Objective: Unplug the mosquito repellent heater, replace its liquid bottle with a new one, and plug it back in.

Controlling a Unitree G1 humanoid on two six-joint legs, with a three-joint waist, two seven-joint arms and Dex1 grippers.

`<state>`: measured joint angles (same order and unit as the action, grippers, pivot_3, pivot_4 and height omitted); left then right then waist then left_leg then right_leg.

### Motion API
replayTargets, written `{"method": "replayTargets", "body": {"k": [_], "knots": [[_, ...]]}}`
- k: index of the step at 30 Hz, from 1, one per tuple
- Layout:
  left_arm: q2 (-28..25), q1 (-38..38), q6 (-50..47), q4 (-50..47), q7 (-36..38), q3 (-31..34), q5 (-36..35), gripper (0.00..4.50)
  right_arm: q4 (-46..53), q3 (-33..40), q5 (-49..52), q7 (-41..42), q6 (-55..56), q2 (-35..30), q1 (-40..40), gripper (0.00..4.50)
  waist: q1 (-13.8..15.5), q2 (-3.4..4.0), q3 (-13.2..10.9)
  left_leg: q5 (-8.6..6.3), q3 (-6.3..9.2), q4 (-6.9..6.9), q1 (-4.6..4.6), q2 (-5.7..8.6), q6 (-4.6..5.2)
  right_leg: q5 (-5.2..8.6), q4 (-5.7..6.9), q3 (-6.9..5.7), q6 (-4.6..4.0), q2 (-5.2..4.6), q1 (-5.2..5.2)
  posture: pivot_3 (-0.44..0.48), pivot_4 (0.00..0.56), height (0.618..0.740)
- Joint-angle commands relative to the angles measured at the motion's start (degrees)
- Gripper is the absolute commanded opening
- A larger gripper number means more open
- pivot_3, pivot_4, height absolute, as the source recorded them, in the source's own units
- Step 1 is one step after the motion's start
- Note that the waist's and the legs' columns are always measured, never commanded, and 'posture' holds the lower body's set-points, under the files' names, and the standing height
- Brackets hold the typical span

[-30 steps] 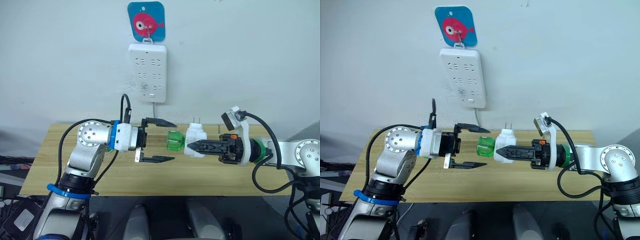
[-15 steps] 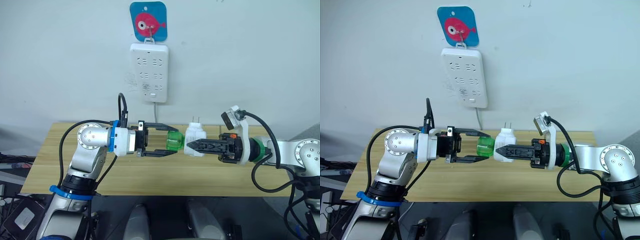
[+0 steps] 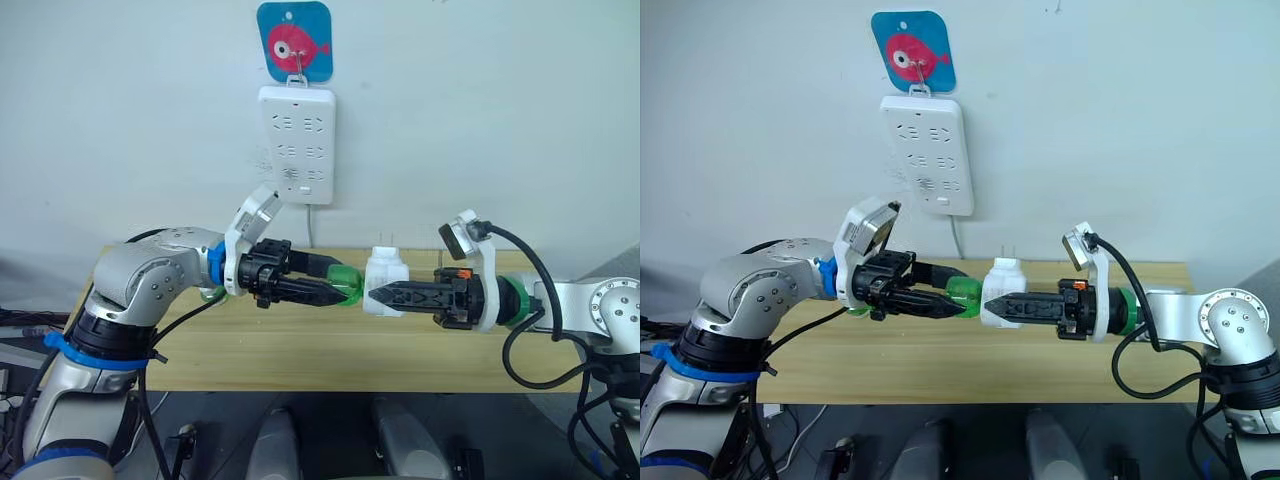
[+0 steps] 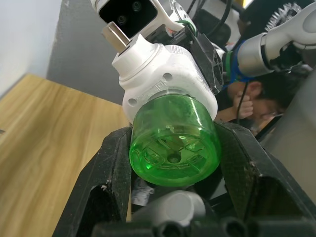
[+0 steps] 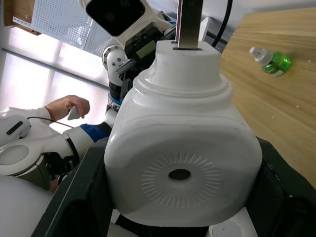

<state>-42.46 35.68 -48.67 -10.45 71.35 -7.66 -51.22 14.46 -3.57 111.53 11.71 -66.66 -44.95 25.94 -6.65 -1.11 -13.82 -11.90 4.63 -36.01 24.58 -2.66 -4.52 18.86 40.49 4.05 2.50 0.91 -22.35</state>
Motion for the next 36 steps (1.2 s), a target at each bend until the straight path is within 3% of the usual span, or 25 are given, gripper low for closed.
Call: {"method": "replayTargets", "body": {"k": [1, 6, 10, 13, 18, 21, 28, 32, 35, 36], "knots": [[0.33, -2.67, 10.43, -2.91, 0.32, 2.14, 6.83, 3.03, 1.65, 0.9, 1.47, 1.32, -0.15, -0.92, -0.33, 3.03, 0.06, 0.0, 0.0, 0.0, -0.01, 0.0, -0.01, 0.0, 0.0, -0.02, 0.0, 0.01, -0.03, 0.0, 0.0, -0.164, 0.21, 0.725], [1.86, -8.9, 34.87, -2.48, 4.56, 0.34, 20.9, 4.5, 1.35, 1.05, 1.47, 1.63, 0.0, -1.1, -0.42, 3.03, 0.27, 0.0, 0.0, 0.0, -0.07, -0.02, -0.02, 0.01, -0.01, -0.09, -0.02, 0.06, -0.16, -0.01, 0.01, -0.16, 0.209, 0.725], [7.59, -13.59, 56.65, -1.8, 3.98, 2.38, 27.3, 4.5, 1.27, 1.13, 1.47, 1.71, 0.11, -1.19, -0.47, 3.03, 0.57, 0.0, 0.0, 0.0, -0.11, 0.0, 0.01, 0.01, -0.01, -0.15, -0.11, 0.08, -0.27, -0.04, 0.01, -0.161, 0.211, 0.725], [11.34, -14.41, 63.8, -0.82, 1.47, 3.92, 28.3, 4.5, 1.24, 1.17, 1.47, 1.76, 0.06, -1.32, -0.53, 3.03, 1.09, 0.0, 0.0, 0.0, -0.09, -0.05, 0.07, 0.01, 0.0, -0.16, -0.12, 0.06, -0.27, -0.04, 0.01, -0.161, 0.21, 0.725], [11.57, -15.6, 70.73, 2.11, 3.25, 4.13, 28.05, 4.5, 0.9, 1.06, 1.47, 1.89, -0.13, -1.49, -0.22, 3.03, 1.35, 0.01, 0.01, 0.0, -0.1, -0.06, 0.06, 0.02, 0.0, -0.16, -0.11, 0.07, -0.27, -0.04, 0.01, -0.157, 0.21, 0.725], [11.34, -14.64, 71.24, 3.44, 3.74, 3.34, 27.77, 4.5, 0.69, 0.95, 1.47, 1.98, -0.19, -1.54, 0.1, 3.03, 1.45, 0.01, 0.01, 0.0, -0.09, -0.06, 0.06, 0.02, 0.0, -0.16, -0.11, 0.06, -0.27, -0.03, 0.01, -0.158, 0.21, 0.725], [11.57, -13.53, 69.86, 3.69, 3.79, 1.7, 27.41, 2.34, 0.69, 0.87, 1.47, 1.68, 0.04, -1.09, 0.26, 3.03, 1.46, 0.01, 0.01, 0.0, -0.07, -0.05, 0.06, 0.02, 0.0, -0.16, -0.1, 0.03, -0.27, -0.03, 0.01, -0.157, 0.211, 0.725], [10.25, -12.93, 65.36, 2.04, 4.38, 1.42, 25.63, 2.19, 0.89, 0.74, 1.47, 1.44, 0.07, -1.0, 0.17, 3.03, 1.45, 0.01, 0.01, 0.0, -0.06, -0.06, 0.06, 0.02, 0.0, -0.17, -0.09, 0.03, -0.27, -0.03, 0.01, -0.157, 0.211, 0.725], [4.73, -12.81, 45.17, -1.15, 2.21, 1.46, 19.34, 2.19, 1.04, 0.68, 1.47, 1.57, -0.18, -1.37, 0.01, 3.03, 1.32, 0.01, 0.0, 0.0, -0.05, -0.06, 0.06, 0.01, 0.0, -0.16, -0.08, 0.02, -0.26, -0.02, 0.01, -0.149, 0.211, 0.725], [1.98, -12.03, 33.84, -2.28, 0.37, 1.51, 13.99, 2.19, 1.11, 0.59, 1.47, 1.66, -0.31, -1.54, 0.0, 3.03, 1.26, 0.01, 0.0, 0.0, -0.02, -0.05, 0.06, 0.0, 0.0, -0.16, -0.07, 0.01, -0.26, -0.01, 0.01, -0.147, 0.21, 0.725]]}}
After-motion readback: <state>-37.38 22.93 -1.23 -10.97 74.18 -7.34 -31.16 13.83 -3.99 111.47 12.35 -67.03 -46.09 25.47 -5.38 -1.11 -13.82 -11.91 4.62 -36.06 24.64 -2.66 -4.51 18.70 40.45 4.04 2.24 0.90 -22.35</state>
